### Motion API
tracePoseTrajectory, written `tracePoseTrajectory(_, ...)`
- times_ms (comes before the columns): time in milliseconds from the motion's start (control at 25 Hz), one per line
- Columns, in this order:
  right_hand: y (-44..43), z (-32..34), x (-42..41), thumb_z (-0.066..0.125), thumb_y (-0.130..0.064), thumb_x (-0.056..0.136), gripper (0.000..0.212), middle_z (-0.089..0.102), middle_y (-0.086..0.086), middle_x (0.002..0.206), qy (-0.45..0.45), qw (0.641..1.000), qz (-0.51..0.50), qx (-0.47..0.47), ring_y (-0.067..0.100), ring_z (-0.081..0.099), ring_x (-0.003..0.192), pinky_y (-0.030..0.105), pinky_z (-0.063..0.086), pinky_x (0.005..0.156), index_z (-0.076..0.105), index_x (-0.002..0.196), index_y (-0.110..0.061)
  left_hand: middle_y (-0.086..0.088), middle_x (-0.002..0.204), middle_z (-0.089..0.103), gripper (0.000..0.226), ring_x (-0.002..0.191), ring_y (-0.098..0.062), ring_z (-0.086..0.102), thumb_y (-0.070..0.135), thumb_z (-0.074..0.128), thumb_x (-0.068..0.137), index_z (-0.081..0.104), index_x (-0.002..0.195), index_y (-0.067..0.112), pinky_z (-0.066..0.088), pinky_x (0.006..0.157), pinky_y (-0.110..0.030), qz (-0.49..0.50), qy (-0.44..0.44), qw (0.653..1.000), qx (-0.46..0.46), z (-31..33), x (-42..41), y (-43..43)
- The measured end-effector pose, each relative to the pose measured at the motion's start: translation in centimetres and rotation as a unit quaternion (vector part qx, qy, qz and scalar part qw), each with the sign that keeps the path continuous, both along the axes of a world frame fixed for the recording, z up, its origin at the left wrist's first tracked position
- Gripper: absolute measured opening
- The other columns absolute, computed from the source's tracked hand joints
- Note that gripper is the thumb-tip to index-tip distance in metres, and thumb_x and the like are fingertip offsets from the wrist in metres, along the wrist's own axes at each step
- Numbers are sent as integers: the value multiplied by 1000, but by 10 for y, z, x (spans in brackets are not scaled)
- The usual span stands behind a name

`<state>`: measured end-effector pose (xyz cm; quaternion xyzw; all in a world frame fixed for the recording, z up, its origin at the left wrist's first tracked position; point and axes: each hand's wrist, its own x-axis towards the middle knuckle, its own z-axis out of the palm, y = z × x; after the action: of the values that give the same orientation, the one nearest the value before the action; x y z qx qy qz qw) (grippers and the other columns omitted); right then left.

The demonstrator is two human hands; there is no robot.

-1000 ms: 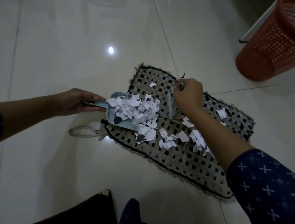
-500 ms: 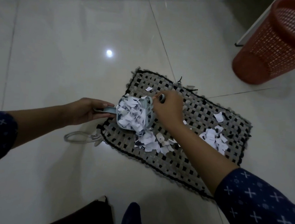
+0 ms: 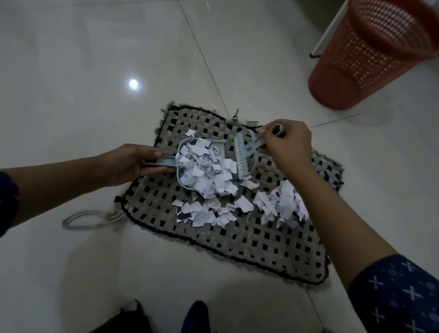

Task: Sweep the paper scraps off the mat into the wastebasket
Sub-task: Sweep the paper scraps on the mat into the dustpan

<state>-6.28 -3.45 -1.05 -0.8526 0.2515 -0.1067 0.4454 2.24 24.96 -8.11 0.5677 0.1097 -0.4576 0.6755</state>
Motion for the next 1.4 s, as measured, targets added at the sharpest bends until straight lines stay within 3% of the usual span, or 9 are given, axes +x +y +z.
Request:
tracePoseTrajectory(160,-52,5,-27,66,-11,80,21,71,18,73,11,998,-61,-8,32,71,71,50,61,70,68,62,-21,-14,107,71,28,94,-26,70,1,43,92,69,103,1,57,76,-23,-48,12,999,5,-2,-8,-29)
tracePoseTrajectory(240,-73,9,-40,65,-9,80,13,71,19,75,22,996,-79,-46,31,70,73,48,60,74,71,68,-11,-15,108,70,27,94,-26,70,1,42,92,62,109,-2,57,75,-23,-59,25,998,9,-3,-12,-41)
tracePoseTrajectory(360,-97,8,-63,59,-3,81,14,72,22,82,81,977,-61,-186,31,67,77,34,56,76,72,79,1,-15,105,71,26,94,-27,70,1,42,92,61,109,-3,57,75,-24,-64,33,997,19,-4,-15,-52)
tracePoseTrajectory(440,-106,-1,-80,55,-3,83,18,70,25,78,122,963,-54,-235,34,64,71,36,56,74,70,79,6,-15,99,73,26,92,-27,70,0,41,92,60,109,-3,57,73,-24,-67,43,997,24,-4,-17,-57)
tracePoseTrajectory(680,-63,-22,-102,52,-3,87,20,58,12,60,101,974,-93,-178,8,42,45,26,43,66,69,78,2,-17,102,71,26,91,-28,71,0,41,93,61,109,-6,56,78,-27,-80,47,995,26,-4,-24,-65)
tracePoseTrajectory(880,-33,-33,-90,52,-4,87,27,52,19,53,72,984,-101,-125,14,31,42,26,33,44,59,65,10,-18,102,71,25,91,-29,71,1,41,93,61,107,-6,56,78,-27,-68,57,996,21,-3,-28,-70)
tracePoseTrajectory(1040,-22,-41,-80,53,-6,87,26,61,29,64,39,989,-94,-104,35,53,53,42,53,59,62,71,13,-16,96,74,25,87,-28,72,2,41,94,61,107,-4,58,68,-23,-69,67,995,19,-2,-31,-73)
tracePoseTrajectory(1200,-20,-32,-72,54,-5,87,24,61,33,66,23,993,-93,-73,25,45,50,28,44,53,62,74,13,-18,109,66,25,85,-26,72,2,40,94,61,108,-2,57,63,-20,-60,65,996,20,-1,-28,-75)
tracePoseTrajectory(1400,-3,-15,-59,58,-7,88,19,68,24,71,5,997,-46,-53,34,65,63,37,57,65,69,77,4,-17,115,64,26,92,-27,70,3,42,94,61,111,-1,57,69,-21,-71,59,996,22,-5,-25,-73)
